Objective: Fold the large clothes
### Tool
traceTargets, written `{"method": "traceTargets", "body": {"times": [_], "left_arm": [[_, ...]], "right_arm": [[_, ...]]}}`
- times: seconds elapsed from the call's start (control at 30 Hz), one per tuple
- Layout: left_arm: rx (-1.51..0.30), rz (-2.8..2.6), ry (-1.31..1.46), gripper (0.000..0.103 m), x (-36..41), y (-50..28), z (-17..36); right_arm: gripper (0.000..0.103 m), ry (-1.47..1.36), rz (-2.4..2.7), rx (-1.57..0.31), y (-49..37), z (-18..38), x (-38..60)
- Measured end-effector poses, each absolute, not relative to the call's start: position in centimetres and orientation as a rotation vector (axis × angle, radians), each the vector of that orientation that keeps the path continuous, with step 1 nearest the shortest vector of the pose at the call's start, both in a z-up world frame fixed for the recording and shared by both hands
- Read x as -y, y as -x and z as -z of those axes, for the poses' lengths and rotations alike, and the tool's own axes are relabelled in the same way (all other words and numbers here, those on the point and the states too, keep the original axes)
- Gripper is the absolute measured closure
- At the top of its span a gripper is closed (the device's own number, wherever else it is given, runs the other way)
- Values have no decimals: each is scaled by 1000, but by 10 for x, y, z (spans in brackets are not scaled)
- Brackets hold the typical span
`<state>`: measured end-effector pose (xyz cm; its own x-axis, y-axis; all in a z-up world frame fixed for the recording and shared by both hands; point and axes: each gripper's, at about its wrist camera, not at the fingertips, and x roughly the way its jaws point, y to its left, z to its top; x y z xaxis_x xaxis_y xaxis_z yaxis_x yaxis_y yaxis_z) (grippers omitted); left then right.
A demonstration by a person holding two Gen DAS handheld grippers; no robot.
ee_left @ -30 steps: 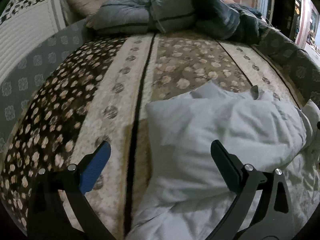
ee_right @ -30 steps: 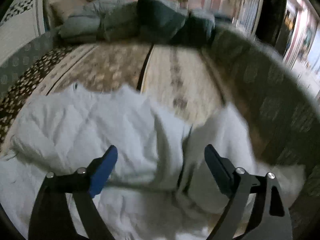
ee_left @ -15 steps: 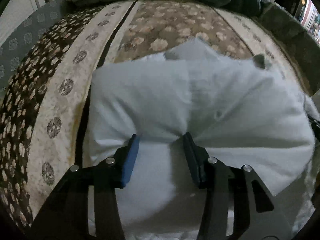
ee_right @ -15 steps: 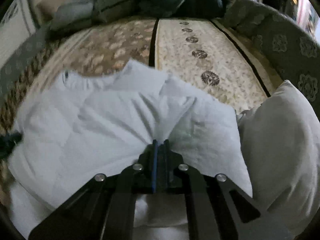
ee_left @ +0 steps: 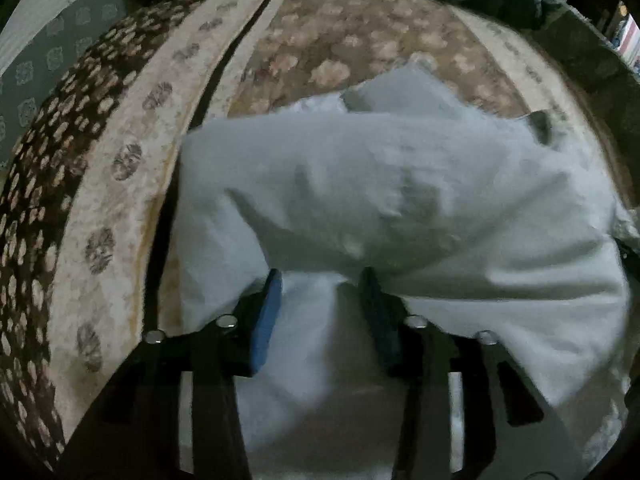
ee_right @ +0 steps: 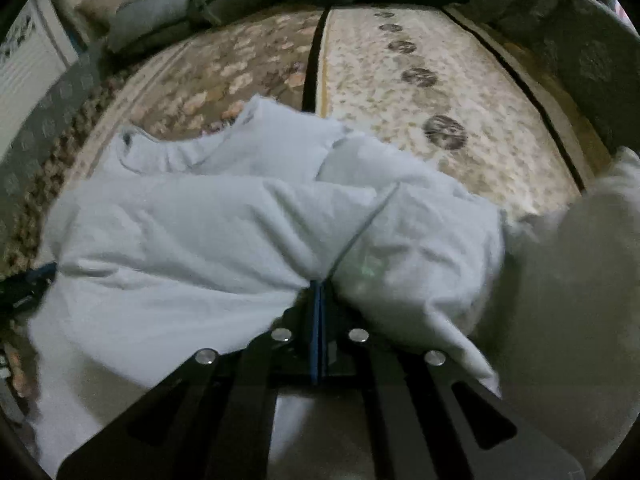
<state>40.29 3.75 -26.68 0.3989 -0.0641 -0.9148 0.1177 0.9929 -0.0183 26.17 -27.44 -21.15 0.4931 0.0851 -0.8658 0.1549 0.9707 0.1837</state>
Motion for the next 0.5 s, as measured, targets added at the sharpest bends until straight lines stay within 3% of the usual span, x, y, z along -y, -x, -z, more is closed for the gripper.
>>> {"method": "traceTargets", "body": {"times": [0.17,0.5], "left_arm": [[-1045,199,-87,65,1,-369,226],[-1109,191,-167,63,42,-372,273]], "right_arm": [[97,-246,29,-1015,-227,192,270],[103,-194,34,-1079,-228,252,262]]}}
